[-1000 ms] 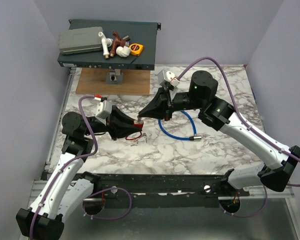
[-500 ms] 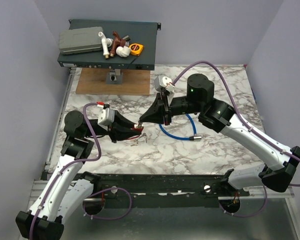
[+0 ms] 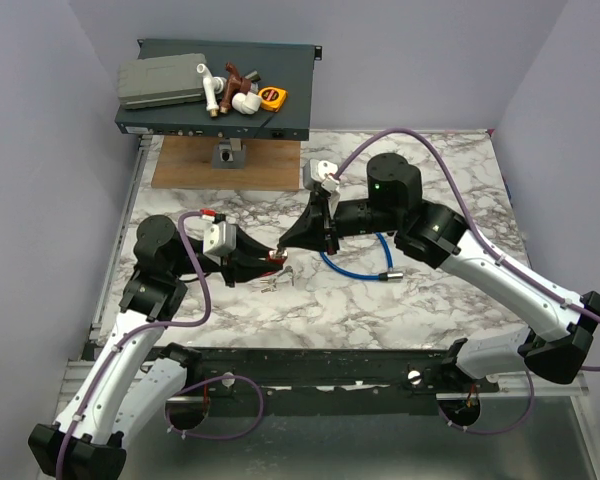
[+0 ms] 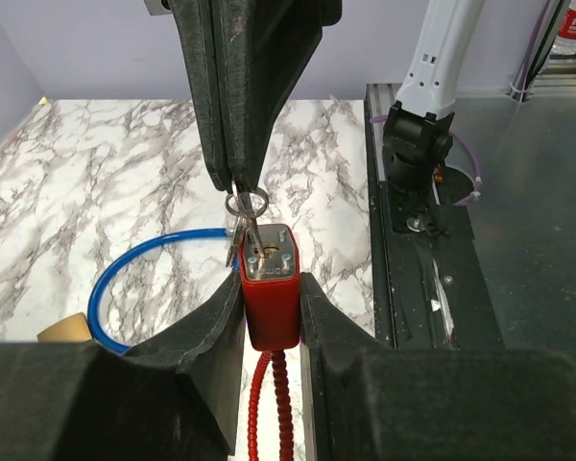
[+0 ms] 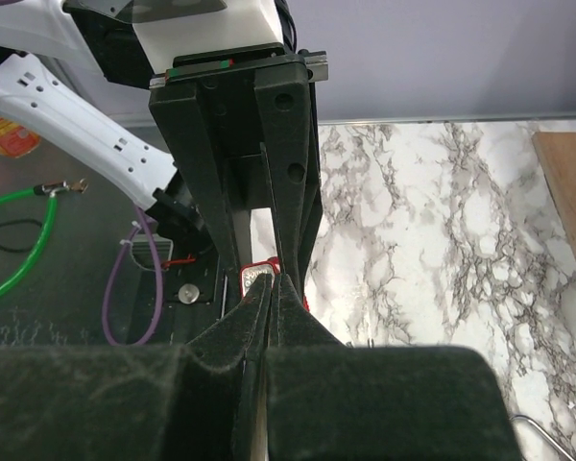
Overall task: Unlock with the key
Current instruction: Unlock the lock.
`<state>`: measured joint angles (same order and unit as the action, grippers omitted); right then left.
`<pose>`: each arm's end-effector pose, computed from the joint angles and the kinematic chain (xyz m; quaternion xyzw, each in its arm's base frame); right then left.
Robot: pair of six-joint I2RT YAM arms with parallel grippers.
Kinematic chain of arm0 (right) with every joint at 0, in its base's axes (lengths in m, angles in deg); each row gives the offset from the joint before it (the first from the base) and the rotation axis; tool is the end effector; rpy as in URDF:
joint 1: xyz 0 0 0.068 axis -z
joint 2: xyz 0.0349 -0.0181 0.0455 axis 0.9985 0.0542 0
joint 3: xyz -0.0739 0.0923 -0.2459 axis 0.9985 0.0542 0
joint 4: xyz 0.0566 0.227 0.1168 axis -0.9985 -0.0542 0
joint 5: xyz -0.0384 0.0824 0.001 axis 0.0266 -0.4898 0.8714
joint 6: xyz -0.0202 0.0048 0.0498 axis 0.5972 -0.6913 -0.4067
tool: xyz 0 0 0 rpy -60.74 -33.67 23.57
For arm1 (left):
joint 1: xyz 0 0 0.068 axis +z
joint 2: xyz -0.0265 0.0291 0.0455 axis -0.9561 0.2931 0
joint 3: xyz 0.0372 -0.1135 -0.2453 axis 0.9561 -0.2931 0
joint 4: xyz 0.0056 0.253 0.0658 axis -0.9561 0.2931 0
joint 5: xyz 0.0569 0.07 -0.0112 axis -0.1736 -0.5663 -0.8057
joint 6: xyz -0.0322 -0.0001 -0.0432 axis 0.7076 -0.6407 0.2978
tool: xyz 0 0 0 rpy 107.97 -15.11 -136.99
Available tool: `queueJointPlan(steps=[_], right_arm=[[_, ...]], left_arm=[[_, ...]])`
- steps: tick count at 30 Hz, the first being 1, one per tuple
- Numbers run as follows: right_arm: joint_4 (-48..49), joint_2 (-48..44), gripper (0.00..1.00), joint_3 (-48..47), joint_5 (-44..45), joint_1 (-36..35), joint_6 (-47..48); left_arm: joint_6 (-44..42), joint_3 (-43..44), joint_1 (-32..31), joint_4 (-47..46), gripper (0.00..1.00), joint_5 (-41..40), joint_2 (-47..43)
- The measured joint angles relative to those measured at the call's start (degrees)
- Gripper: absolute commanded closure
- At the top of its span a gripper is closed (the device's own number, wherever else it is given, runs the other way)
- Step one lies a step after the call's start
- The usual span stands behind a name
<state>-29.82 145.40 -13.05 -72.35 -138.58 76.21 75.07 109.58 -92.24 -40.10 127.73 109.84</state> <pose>0.1663 0.2462 0.4367 -0.5355 0.5401 0.4660 0.4521 0.1339 -0.0819 0.3587 0.4892 0.4991 -0.4861 0.5246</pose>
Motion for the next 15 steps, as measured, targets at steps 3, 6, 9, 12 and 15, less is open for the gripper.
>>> queueJointPlan(steps=[3, 6, 9, 12, 15], right_arm=[[-0.3, -0.1, 0.99, 0.0, 1.1, -0.3, 0.6], [-1.0, -0.1, 0.99, 0.0, 2.3, -0.7, 1.3], [-1.1, -0.1, 0.99, 0.1, 3.3, -1.1, 1.7], [-1.2, -0.1, 0.99, 0.2, 3.8, -1.4, 2.1], [-1.4, -0.1, 0.99, 0.3, 4.0, -1.8, 2.1]], left_arm=[[0.1, 0.0, 0.0, 0.1, 1.0, -0.1, 0.5], [-0.9, 0.3, 0.0, 1.7, 1.0, -0.1, 0.9], [-1.9, 0.9, -0.1, 3.2, 1.0, -0.1, 1.3], [-3.3, 1.3, -0.2, 4.7, 1.0, -0.1, 1.3], [-5.2, 1.7, -0.7, 6.4, 1.0, -0.1, 1.3]])
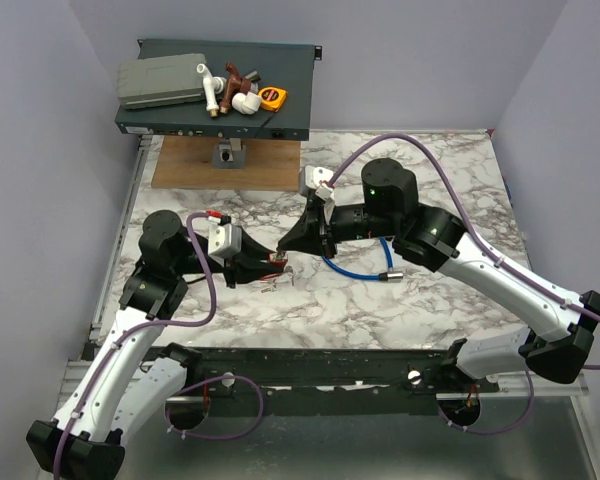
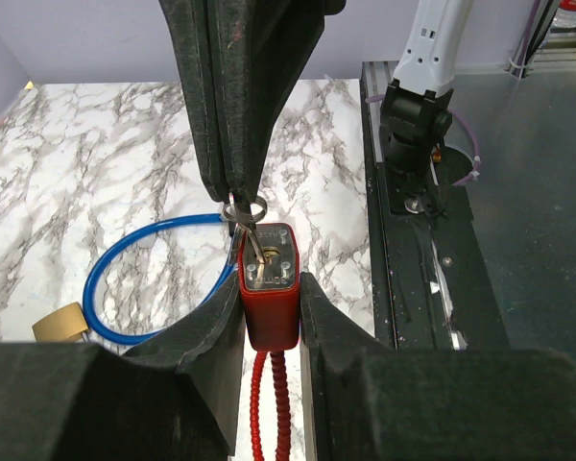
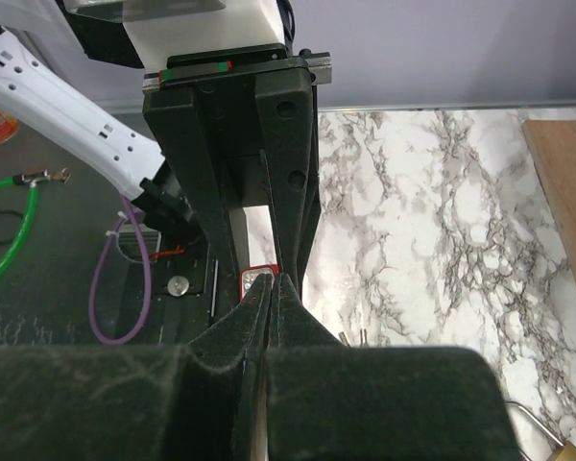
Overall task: Unlock with the key
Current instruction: Unlock the lock.
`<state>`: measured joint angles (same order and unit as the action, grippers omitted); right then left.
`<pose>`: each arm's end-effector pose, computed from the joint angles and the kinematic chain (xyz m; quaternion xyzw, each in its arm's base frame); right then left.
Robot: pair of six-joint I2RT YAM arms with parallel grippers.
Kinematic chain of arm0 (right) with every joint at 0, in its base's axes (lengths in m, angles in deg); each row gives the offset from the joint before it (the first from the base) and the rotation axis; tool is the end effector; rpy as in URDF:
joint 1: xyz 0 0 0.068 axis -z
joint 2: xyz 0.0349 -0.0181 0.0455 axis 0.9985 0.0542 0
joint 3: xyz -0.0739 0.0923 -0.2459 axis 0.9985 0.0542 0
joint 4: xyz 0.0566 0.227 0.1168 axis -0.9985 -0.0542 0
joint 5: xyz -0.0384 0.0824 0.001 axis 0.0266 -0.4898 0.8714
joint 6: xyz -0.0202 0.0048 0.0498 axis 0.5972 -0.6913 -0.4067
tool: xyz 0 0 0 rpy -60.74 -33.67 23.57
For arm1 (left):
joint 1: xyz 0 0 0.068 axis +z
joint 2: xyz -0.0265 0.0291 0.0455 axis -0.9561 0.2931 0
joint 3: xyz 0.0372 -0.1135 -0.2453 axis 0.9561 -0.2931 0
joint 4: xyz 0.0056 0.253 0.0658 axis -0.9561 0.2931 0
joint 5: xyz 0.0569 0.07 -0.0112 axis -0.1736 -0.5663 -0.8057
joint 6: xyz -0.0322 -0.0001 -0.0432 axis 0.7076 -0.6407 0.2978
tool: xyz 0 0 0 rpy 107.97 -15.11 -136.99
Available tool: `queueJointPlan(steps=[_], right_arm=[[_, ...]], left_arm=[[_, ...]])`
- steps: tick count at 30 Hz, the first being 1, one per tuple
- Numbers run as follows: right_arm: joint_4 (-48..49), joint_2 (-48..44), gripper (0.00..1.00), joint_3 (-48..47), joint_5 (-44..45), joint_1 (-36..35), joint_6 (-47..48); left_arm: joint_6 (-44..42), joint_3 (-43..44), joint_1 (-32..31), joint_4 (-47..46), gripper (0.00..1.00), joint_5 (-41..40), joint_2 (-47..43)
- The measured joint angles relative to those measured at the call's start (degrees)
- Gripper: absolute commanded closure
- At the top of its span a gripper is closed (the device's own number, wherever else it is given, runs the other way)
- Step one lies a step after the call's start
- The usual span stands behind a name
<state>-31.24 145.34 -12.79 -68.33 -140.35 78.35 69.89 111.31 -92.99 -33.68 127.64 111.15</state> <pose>0.1608 0.2507 0.4326 -0.5414 0.5485 0.4418 0.4592 0.1364 -0.0849 0.3558 0.5001 0.5080 -0.4812 0.5101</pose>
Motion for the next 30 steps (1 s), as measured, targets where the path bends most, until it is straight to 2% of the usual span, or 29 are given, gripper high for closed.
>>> queueJointPlan(steps=[3, 10, 14, 21, 30], right_arm=[[-0.7, 0.0, 0.97, -0.1, 0.0, -0.3, 0.0], [-5.3, 0.7, 0.73, -3.3, 0.6, -0.5, 0.4], [-6.1, 0.8, 0.57, -4.9, 1.4, -0.5, 0.5], [-6.1, 0.2, 0.39, -5.4, 4.5, -0.4, 1.1], [-5.9, -4.2, 0.34, -5.0, 7.2, -0.2, 2.4]], left_arm=[[-1.7, 0.0, -0.4, 1.4, 1.0, 0.1, -0.2], [-3.8, 0.1, -1.0, 2.1, 1.0, 0.1, -0.8], [-1.0, -0.5, -1.1, -1.4, 1.0, -0.3, -1.9], [5.9, -2.7, -1.5, -7.7, 1.0, -1.1, -2.9], [14.3, -2.8, -1.5, -15.2, 1.0, -0.9, -2.8]])
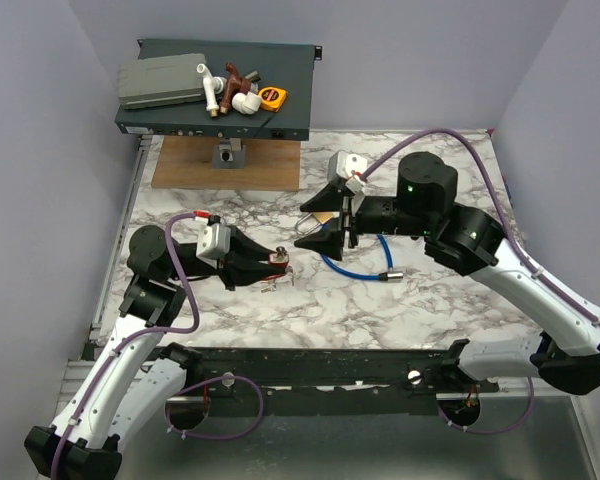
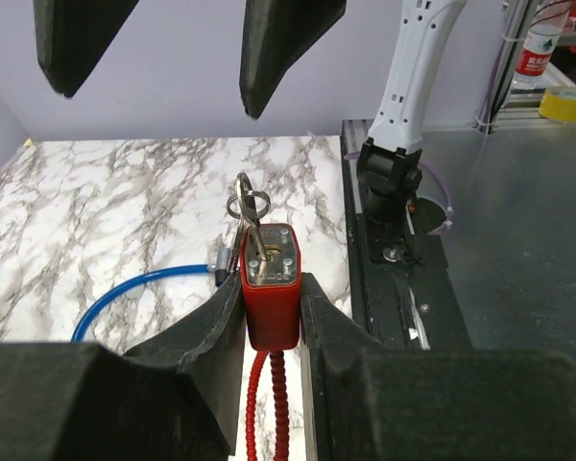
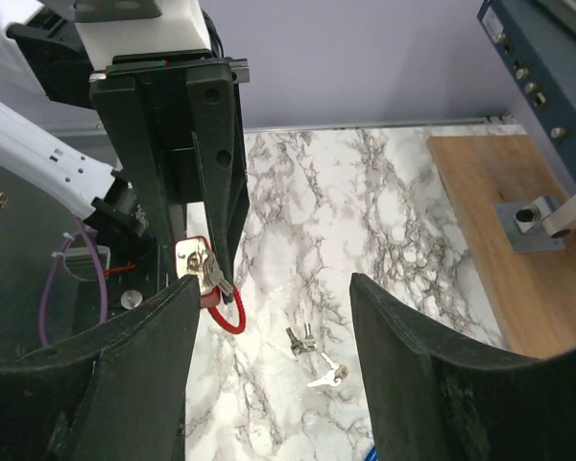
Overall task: Unlock with the key
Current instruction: Unlock the lock.
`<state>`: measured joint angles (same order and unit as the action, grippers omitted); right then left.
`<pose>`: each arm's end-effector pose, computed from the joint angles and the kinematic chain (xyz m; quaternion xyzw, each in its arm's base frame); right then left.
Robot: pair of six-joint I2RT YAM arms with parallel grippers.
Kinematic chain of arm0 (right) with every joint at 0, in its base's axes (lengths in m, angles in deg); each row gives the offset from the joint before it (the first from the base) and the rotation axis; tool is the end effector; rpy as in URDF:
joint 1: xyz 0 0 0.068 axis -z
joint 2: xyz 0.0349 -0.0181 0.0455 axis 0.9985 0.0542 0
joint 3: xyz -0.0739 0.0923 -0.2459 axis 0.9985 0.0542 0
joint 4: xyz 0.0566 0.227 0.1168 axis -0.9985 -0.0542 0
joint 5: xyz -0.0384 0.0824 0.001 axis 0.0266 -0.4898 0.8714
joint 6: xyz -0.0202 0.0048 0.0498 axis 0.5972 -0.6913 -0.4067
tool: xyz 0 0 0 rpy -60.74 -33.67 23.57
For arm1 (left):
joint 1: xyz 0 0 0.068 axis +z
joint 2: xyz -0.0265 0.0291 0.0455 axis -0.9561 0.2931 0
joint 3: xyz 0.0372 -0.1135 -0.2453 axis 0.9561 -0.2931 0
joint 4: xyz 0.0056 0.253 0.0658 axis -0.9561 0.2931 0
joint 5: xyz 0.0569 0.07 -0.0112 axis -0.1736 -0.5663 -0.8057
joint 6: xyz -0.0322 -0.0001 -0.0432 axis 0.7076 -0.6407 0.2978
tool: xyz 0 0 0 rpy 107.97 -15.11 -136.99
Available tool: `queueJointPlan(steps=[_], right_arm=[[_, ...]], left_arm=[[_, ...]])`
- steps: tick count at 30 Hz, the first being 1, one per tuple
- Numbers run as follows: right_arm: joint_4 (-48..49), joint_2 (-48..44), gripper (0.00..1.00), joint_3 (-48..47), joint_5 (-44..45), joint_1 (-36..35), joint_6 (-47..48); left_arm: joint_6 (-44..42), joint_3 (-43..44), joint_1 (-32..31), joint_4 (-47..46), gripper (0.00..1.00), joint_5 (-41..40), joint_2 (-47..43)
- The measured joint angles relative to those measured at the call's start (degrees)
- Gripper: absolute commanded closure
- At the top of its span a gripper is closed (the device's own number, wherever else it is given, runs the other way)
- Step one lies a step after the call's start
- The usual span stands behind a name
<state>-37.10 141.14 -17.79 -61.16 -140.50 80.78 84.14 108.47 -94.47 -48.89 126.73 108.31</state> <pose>0.1442 0.2232 0.4698 -0.5237 0.5491 0.3963 0.5168 0.1247 -0.0844 0.3691 0.4777 0.4781 -0.5117 0.5305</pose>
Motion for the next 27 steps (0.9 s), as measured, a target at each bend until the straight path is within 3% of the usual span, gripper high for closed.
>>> queueJointPlan(steps=[6, 14, 27], right_arm=[[1.5, -3.5, 0.37, 2.4, -2.1, 0.1, 1.4], [4.0, -0.7, 0.51, 3.1, -6.8, 0.1, 1.8], [5.5, 1.0, 0.53, 3.1, -14.3, 0.1, 1.6]], left_arm=[[3.9, 0.0, 0.0, -4.1, 1.0, 1.6, 0.0], [6.4, 0.0, 0.0, -6.7, 1.0, 3.1, 0.0], [7.2, 0.0, 0.0, -8.0, 1.0, 3.3, -0.2]])
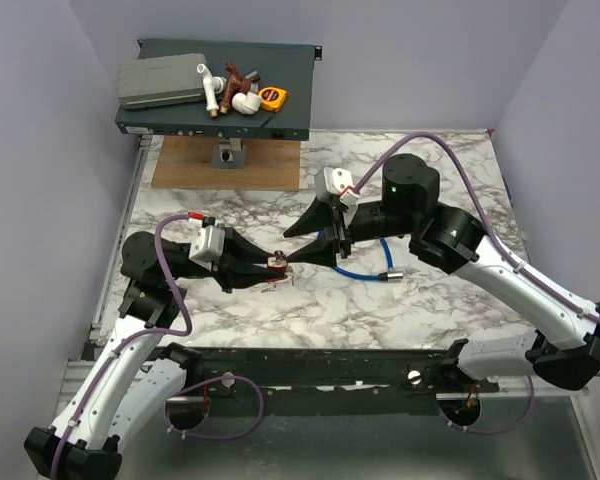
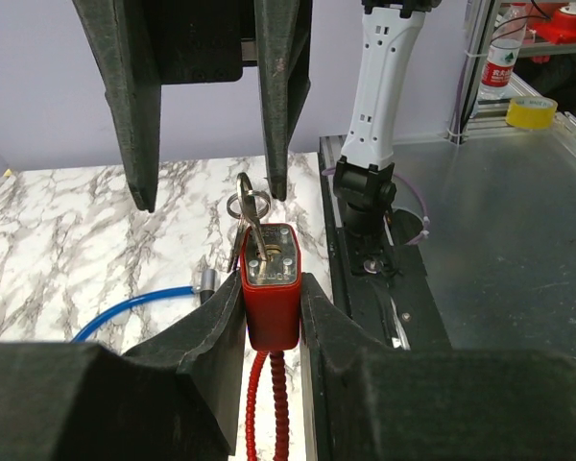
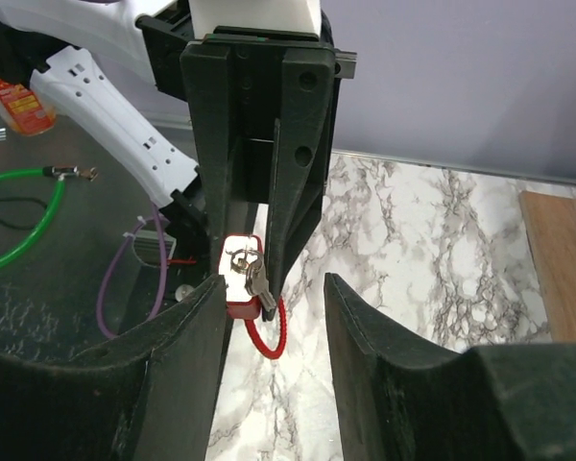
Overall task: Unlock with the key
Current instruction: Unlock the lock.
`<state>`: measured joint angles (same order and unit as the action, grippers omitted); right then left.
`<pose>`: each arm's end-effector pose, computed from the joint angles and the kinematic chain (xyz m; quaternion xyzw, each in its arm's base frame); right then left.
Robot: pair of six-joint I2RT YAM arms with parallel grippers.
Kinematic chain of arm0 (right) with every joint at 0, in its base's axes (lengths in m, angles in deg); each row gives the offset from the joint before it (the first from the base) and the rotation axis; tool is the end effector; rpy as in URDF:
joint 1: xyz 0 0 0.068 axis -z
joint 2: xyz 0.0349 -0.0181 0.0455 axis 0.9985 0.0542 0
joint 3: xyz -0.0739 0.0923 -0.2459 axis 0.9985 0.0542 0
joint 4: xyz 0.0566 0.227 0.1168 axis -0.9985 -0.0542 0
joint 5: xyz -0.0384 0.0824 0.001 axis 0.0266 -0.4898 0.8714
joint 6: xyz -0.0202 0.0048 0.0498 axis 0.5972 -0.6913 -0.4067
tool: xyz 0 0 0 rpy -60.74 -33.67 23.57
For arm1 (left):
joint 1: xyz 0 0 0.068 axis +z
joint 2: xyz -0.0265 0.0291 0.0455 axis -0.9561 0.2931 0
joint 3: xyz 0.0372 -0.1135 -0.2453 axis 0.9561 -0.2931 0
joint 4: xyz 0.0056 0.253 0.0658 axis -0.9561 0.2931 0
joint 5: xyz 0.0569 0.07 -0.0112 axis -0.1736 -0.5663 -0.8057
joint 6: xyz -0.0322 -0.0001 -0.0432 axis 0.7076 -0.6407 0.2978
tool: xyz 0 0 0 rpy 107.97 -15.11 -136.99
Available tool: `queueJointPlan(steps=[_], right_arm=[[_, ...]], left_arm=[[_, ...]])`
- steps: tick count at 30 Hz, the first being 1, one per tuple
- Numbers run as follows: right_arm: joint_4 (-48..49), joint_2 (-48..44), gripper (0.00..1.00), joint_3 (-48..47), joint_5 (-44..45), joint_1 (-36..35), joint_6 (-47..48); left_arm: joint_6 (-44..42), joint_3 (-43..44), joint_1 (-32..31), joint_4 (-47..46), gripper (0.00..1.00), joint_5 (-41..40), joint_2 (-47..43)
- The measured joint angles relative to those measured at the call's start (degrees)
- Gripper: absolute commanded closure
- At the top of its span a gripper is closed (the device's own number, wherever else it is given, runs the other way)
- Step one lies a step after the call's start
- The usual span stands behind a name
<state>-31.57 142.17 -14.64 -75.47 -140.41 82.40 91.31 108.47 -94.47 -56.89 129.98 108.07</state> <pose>0.1436 0.2340 0.4580 -0.5790 0.4690 0.4660 0.4771 0.1184 -0.0827 0.3807 0.4880 0.4485 -0.5340 0.5249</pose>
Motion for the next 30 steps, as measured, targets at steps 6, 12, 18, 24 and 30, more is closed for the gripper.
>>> queueJointPlan(steps=[6, 12, 18, 24, 30], right_arm=[[-0.4, 0.6, 0.59, 0.0, -1.8, 0.0, 0.0], [-0.3, 2.2, 0.76, -0.3, -2.6, 0.0, -0.3], [-0.9, 2.3, 0.93, -0.8, -2.9, 0.0, -0.2], [-3.2, 2.3, 0.91, -2.0, -2.1, 0.0, 0.7], [-5.8, 2.3, 0.84, -2.5, 0.3, 0.0, 2.0]], left_arm=[[0.0, 0.0, 0.0, 0.0, 1.0, 0.0, -0.1], [0.0, 0.0, 0.0, 0.2, 1.0, -0.1, 0.0], [0.0, 0.0, 0.0, 0.1, 1.0, -0.5, 0.0], [0.0, 0.0, 0.0, 0.1, 1.0, -0.7, 0.0], [0.0, 0.1, 0.0, 0.0, 1.0, -0.7, 0.0]])
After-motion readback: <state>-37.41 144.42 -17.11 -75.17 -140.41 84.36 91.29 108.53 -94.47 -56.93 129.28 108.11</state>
